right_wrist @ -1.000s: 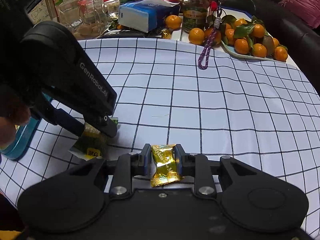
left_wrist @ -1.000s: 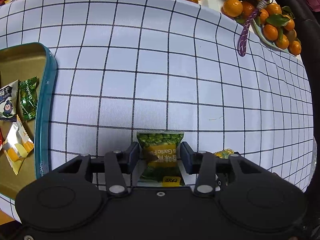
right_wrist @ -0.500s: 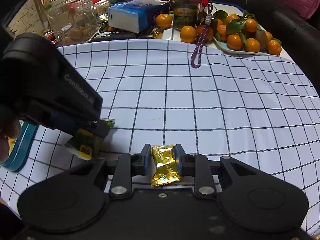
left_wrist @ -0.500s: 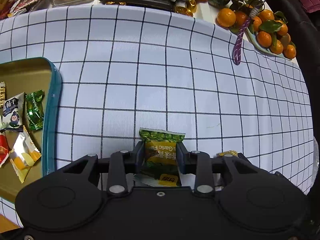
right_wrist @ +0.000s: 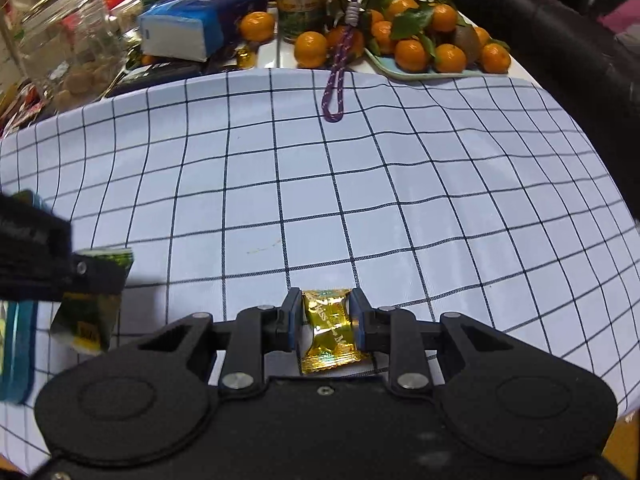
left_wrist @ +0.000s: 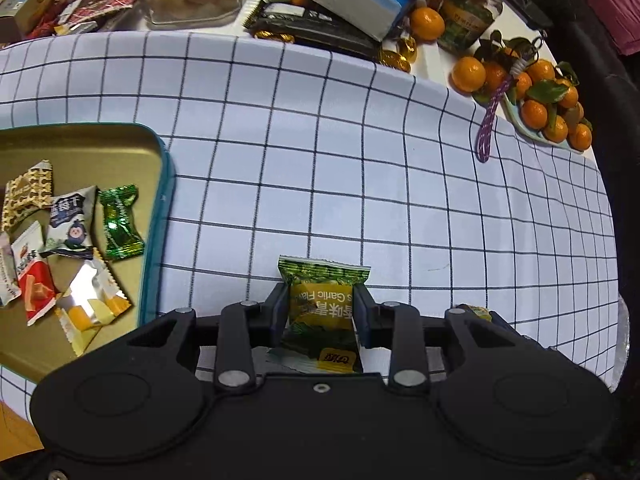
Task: Organize snacks
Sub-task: 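Carry the green pea packet and gold candy over the gold tin with both tools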
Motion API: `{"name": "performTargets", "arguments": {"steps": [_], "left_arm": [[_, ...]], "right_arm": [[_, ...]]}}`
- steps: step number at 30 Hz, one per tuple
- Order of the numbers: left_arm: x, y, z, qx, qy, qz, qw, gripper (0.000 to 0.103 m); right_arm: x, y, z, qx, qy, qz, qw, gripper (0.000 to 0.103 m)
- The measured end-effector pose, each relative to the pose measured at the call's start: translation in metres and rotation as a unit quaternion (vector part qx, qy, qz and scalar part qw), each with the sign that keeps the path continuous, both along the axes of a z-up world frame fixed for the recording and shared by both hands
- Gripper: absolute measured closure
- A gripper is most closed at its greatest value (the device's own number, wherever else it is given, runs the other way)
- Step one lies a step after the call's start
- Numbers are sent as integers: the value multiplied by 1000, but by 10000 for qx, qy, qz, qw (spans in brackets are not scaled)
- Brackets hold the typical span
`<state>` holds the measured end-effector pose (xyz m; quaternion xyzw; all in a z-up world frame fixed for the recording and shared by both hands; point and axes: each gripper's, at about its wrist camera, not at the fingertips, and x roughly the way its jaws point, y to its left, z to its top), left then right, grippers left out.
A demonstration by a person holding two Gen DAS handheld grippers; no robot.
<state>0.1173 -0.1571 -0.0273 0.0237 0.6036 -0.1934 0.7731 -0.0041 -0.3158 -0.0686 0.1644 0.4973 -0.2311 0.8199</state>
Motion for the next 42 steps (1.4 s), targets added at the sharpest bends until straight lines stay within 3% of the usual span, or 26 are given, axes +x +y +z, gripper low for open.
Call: {"name": "performTargets", "arguments": {"steps": [9, 15, 21, 29, 36, 42], "left_arm": [[4, 35, 19, 173, -347, 351, 9986, 61], [7, 77, 30, 271, -553, 719, 9955, 61], [16, 123, 39, 340, -767, 1215, 9890, 61], [32, 177, 45, 538, -1017, 1963, 9738, 61], [39, 205, 37, 785, -1131, 2202, 9657, 61], [43, 216, 33, 788, -1123, 2228, 9652, 61]], "right_arm": [[17, 15, 19, 100, -203, -242, 9995, 76], [30, 41, 39, 205, -535, -54, 9983, 76], [41, 82, 62, 451, -1114, 612, 9909, 76], [45, 140, 81, 758, -1746, 1714, 9666, 76], [52, 166, 76, 1088, -1812, 2181, 9528, 76], [56, 183, 73, 1175, -1820, 2376, 9469, 76]]}}
